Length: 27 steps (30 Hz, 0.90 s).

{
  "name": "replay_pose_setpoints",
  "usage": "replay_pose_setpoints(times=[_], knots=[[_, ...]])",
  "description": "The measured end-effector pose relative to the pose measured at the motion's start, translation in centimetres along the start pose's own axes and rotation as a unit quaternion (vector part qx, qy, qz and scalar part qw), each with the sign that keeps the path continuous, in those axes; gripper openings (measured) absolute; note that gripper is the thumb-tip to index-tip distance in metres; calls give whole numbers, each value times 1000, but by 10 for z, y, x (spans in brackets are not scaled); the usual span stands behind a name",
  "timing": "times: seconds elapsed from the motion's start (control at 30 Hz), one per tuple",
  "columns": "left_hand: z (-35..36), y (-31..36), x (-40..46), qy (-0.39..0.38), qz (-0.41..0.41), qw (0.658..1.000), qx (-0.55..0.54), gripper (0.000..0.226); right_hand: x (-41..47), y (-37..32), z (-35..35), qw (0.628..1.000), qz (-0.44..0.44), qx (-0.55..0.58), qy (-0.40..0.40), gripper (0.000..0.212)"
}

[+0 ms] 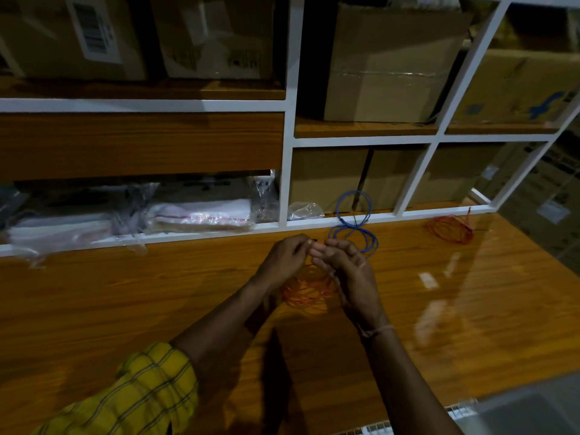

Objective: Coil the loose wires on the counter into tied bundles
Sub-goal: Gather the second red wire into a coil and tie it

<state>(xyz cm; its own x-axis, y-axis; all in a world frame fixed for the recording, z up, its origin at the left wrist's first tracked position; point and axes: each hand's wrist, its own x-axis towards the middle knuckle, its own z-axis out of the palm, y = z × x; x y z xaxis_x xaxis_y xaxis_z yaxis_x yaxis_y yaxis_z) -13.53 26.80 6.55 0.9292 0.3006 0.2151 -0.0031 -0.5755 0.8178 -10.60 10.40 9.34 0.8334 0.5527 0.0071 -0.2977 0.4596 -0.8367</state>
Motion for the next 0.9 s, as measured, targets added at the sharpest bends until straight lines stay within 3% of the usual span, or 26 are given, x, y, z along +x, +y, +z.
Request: replay_pose_setpoints(times=[0.1, 0.33, 0.57, 0.67, 0.9], knots=[[-1, 8, 1, -5, 3, 1000, -8, 22, 0, -10, -4, 999, -24, -38, -24, 34], [3, 24, 3, -6, -1, 1000, -21, 27, 5, -18, -17, 977, -71, -199, 42, 7], [3, 35, 5, -9, -6, 1000, -24, 28, 6, -28, -26, 988, -52, -148, 9, 11], [2, 41, 5, -10, 3, 1000, -22, 27, 5, -28, -23, 985, -71, -157, 31, 6], [-2, 47, 8, -4, -1, 1000, -7, 33, -3, -33, -15, 936, -136, -309, 103, 5]])
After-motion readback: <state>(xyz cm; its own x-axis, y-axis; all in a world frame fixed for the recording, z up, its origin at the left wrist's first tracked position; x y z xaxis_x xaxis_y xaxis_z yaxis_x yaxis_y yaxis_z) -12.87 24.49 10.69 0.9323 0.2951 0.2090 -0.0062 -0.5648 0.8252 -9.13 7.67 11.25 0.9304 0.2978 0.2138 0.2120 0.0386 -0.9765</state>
